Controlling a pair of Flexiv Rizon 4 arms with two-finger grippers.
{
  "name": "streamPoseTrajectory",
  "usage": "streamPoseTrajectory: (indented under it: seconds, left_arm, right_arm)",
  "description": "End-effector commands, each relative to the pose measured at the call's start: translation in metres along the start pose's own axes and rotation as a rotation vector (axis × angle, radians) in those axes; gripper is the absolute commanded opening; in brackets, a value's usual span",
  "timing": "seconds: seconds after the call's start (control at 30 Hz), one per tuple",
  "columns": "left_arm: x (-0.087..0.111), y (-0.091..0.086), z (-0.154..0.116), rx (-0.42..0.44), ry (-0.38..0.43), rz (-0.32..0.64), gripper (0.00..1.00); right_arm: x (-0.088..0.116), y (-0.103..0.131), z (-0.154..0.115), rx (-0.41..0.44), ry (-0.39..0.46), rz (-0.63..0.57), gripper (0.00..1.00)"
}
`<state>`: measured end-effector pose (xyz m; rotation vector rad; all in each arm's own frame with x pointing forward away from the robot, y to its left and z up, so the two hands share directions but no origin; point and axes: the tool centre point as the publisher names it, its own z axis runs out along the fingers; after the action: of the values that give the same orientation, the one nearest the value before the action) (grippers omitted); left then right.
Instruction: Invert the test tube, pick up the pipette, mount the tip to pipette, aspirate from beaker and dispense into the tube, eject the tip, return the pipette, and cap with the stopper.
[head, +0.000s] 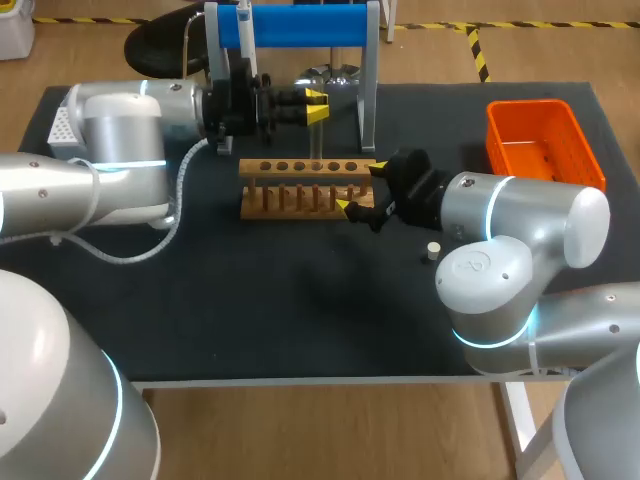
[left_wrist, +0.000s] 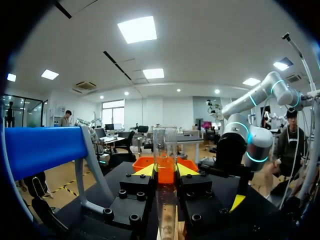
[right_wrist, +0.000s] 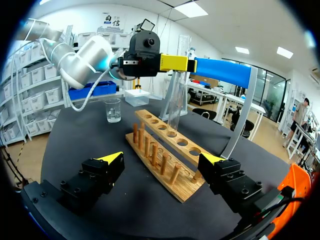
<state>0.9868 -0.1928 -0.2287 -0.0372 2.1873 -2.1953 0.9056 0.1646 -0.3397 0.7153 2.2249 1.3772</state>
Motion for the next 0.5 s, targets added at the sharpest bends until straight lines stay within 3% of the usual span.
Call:
streamPoseTrajectory:
  seconds: [0.03,0.23,0.5]
  left_arm:
    - [-0.0003,-0.0045,-0.001,-0.043,0.005,-0.015,0.0]
    - [-0.0006,-0.0004,-0.0011,-0.117,-0.002,-0.042,0.0]
    - [-0.001,0.0038,-0.0011,-0.128,-0.018,-0.051,0.0]
  right_arm:
    - [-0.0002,0.0004,-0.0002,0.002,0.001,0.0,1.0]
    - [-0.0002,0.0004,-0.0002,0.002,0.001,0.0,1.0]
    - [-0.0002,0.0004,-0.0002,0.002,0.001,0.0,1.0]
